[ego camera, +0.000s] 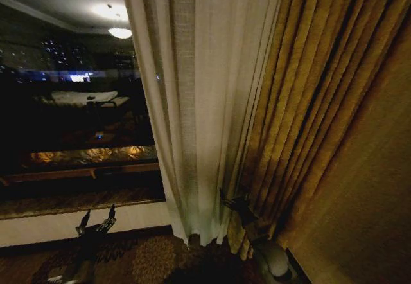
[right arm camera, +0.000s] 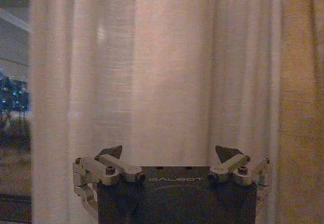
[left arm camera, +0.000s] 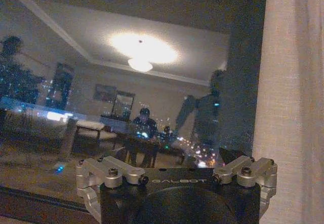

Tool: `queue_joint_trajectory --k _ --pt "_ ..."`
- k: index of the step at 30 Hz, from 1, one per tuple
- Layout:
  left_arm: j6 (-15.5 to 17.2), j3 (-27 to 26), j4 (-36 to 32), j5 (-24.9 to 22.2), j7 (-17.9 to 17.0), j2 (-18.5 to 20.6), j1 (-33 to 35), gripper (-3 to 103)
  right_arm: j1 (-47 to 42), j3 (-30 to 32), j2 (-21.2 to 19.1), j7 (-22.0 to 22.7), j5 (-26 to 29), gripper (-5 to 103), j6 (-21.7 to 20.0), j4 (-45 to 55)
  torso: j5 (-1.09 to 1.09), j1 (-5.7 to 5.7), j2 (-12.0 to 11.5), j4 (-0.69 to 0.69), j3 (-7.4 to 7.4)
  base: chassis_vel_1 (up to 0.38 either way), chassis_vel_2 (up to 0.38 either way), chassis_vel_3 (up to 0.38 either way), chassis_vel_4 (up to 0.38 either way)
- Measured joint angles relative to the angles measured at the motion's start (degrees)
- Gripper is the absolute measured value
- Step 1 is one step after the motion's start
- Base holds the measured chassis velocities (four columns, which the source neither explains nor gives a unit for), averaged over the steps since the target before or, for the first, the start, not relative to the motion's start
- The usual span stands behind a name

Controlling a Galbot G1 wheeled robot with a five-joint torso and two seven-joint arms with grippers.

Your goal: Open the curtains by pulling them apart, changing their state from closed to fully open.

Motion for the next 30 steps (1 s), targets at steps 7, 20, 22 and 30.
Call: queue_joint_trajectory --k 7,20,22,30 --pt "0.0 0.0 0.0 0.0 0.0 0.0 0.0 100 -0.3 -0.3 0.0 -2.0 -0.7 100 0.5 0.0 0.0 0.0 0.0 0.0 0.0 0.19 0.129 -0.192 -0.128" --pt "0.0 0.0 0.0 0.0 0.0 0.0 0.0 100 2.4 -1.8 1.2 -0.1 -1.3 100 2.5 -4.5 -0.01 0.01 0.0 0.01 0.01 0.278 0.294 -0.296 -0.3" --pt "0.0 0.0 0.0 0.0 0.0 0.0 0.0 100 3.0 -2.1 1.3 0.3 -1.0 100 2.7 -5.0 -0.02 0.0 0.0 0.0 0.01 0.264 0.355 -0.259 -0.35" --pt "0.0 0.0 0.0 0.0 0.0 0.0 0.0 100 4.7 -3.2 2.2 1.9 -1.4 100 4.6 -6.4 -0.04 0.0 0.0 0.02 0.0 0.155 0.137 -0.122 -0.151"
